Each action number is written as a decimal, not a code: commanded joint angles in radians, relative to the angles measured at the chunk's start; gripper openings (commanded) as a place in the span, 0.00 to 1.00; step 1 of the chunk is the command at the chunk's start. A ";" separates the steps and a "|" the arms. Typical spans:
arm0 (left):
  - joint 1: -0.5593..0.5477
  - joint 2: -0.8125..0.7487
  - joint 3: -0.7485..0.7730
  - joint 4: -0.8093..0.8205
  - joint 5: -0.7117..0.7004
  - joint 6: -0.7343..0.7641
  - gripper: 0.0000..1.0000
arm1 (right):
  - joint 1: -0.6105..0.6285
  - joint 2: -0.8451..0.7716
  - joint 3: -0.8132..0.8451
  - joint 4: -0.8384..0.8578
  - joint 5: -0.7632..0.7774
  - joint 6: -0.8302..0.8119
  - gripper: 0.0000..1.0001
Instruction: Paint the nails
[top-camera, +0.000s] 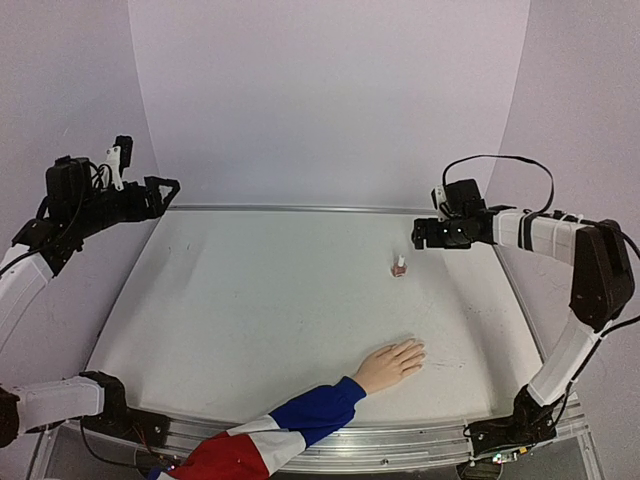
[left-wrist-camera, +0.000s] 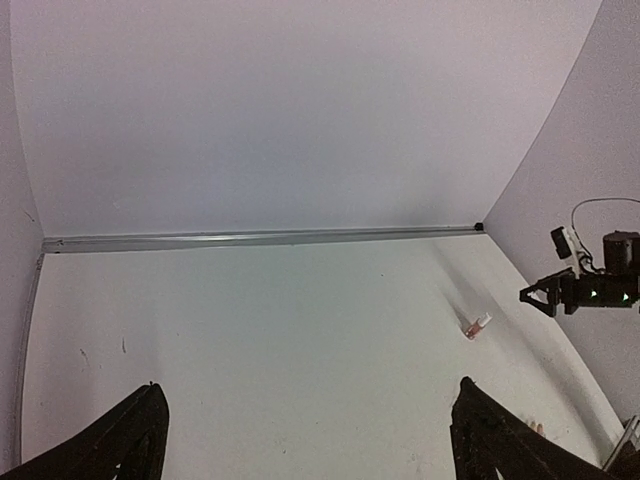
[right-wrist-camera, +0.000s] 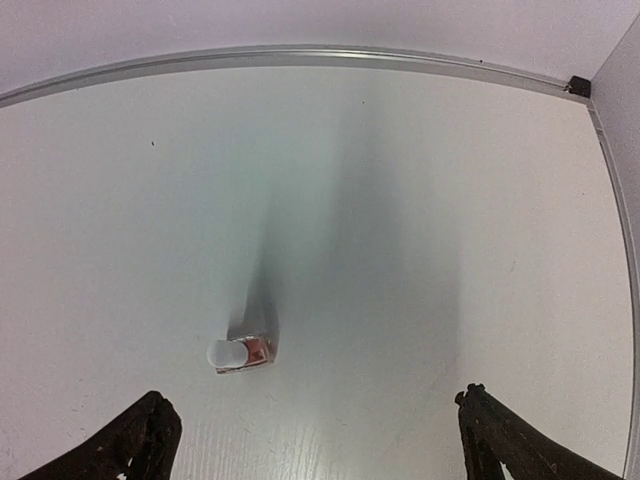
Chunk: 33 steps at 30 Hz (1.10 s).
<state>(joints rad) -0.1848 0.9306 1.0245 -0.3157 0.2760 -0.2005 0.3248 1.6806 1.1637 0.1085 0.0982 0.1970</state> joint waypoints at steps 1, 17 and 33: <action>-0.035 -0.020 0.035 -0.015 0.021 0.067 1.00 | 0.018 0.077 0.120 -0.060 -0.018 0.046 0.94; -0.079 -0.021 0.017 -0.021 0.008 0.072 1.00 | 0.084 0.252 0.233 -0.160 -0.009 0.068 0.65; -0.083 -0.005 0.018 -0.024 0.025 0.072 1.00 | 0.097 0.365 0.319 -0.186 -0.001 0.062 0.41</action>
<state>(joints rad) -0.2630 0.9257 1.0245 -0.3672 0.2859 -0.1455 0.4129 2.0277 1.4376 -0.0380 0.0860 0.2588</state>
